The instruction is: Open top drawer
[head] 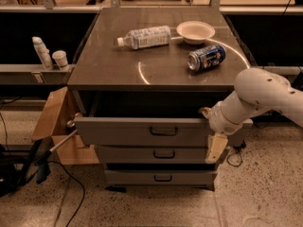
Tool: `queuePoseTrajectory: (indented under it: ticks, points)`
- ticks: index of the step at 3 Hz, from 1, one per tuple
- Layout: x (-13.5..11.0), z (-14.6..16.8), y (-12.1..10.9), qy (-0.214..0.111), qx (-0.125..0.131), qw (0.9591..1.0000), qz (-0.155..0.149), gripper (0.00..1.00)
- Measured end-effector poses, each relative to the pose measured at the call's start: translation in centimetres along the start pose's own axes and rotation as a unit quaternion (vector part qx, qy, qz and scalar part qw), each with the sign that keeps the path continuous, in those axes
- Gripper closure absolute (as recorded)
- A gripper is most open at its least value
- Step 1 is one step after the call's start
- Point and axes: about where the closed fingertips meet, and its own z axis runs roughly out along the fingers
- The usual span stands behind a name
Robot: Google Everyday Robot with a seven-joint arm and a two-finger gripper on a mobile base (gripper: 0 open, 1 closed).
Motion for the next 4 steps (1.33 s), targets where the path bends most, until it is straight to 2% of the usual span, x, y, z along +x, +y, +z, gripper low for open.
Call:
queuePoseTrajectory:
  ticks: [1,2,4]
  points:
    - [-0.5,-0.2,-0.5,0.001,0.001,1.0000,-0.005,0.00]
    - [-0.5,0.4,0.1,0.001,-0.014,0.9999,-0.003,0.00]
    - [0.8,0.7,2.8,0.002,-0.048,0.9985,0.024,0.00]
